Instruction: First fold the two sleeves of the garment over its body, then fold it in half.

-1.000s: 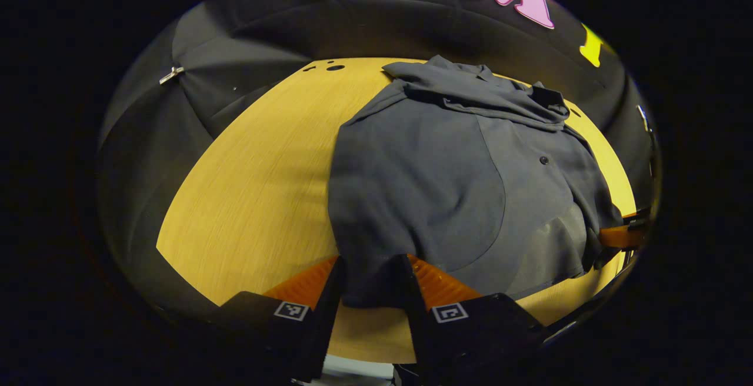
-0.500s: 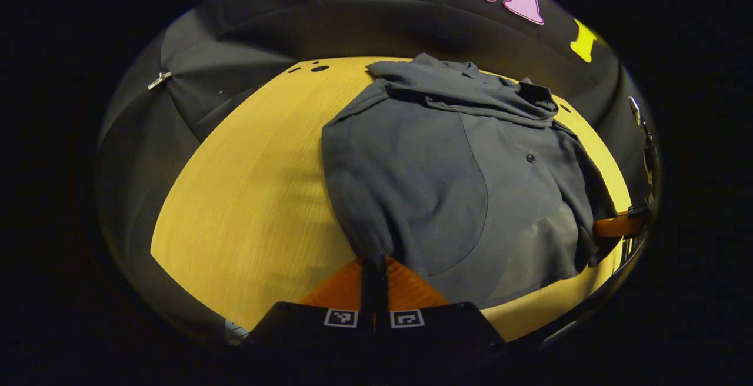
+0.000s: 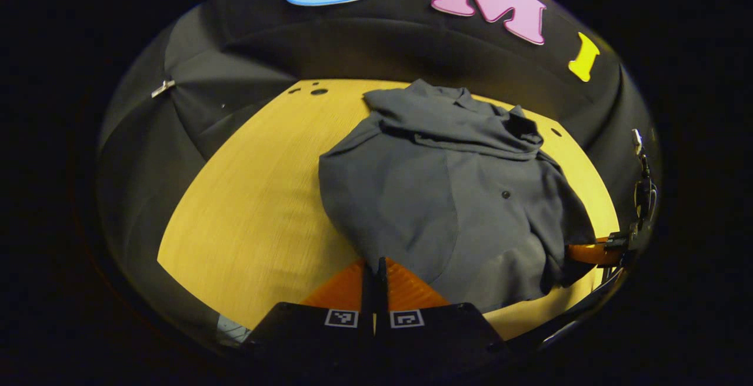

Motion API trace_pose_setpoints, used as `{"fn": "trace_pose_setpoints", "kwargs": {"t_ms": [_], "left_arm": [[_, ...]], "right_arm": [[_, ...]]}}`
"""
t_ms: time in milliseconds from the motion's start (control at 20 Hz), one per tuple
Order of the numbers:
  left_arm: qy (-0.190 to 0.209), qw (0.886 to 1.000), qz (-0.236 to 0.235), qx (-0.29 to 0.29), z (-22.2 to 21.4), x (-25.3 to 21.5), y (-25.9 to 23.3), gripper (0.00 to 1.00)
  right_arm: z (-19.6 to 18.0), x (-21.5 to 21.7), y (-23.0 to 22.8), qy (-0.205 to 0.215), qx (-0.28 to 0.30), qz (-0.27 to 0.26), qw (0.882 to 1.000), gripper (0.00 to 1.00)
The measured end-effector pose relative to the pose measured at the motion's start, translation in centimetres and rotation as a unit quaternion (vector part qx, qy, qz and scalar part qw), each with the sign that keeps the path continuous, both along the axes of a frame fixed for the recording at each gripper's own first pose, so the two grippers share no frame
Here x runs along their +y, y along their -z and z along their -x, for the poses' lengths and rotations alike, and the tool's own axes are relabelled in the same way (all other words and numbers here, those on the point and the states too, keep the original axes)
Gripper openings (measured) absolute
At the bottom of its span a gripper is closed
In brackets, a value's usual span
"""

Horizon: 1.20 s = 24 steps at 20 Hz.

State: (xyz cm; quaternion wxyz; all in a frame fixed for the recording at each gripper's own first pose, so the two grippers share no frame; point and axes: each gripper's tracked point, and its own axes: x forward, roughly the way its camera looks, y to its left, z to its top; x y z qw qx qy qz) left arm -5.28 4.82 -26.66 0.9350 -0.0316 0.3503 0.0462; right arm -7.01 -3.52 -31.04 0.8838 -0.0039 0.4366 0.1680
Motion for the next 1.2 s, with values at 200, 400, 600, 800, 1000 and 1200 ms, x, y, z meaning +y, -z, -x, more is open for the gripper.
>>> {"fn": "trace_pose_setpoints", "kwargs": {"t_ms": [200, 400, 600, 800, 1000, 1200], "left_arm": [[0.004, 1.000, 0.008, -0.027, -1.3, -1.8, -2.4, 0.06], [-0.010, 0.998, 0.043, -0.043, -2.5, -2.6, -4.4, 0.02], [-0.025, 0.996, 0.057, -0.065, -4.3, -2.0, -6.9, 0.06], [-0.042, 0.993, 0.073, -0.084, -6.3, -1.4, -8.9, 0.02], [-0.040, 0.992, 0.061, -0.102, -8.5, -1.0, -10.4, 0.05], [-0.037, 0.990, 0.059, -0.121, -11.3, -1.0, -12.3, 0.05]], "right_arm": [[-0.7, 0.2, -1.1, -0.015, -0.017, 0.000, 1.000, 0.05], [-2.5, 0.1, -3.4, -0.017, -0.048, -0.007, 0.999, 0.05], [-4.6, 0.2, -5.9, -0.017, -0.079, -0.030, 0.996, 0.05], [-7.2, 0.9, -8.2, -0.011, -0.103, -0.050, 0.993, 0.05], [-10.1, 0.7, -10.6, 0.001, -0.109, -0.064, 0.992, 0.05], [-13.7, 0.3, -12.6, 0.009, -0.131, -0.068, 0.989, 0.05]]}}
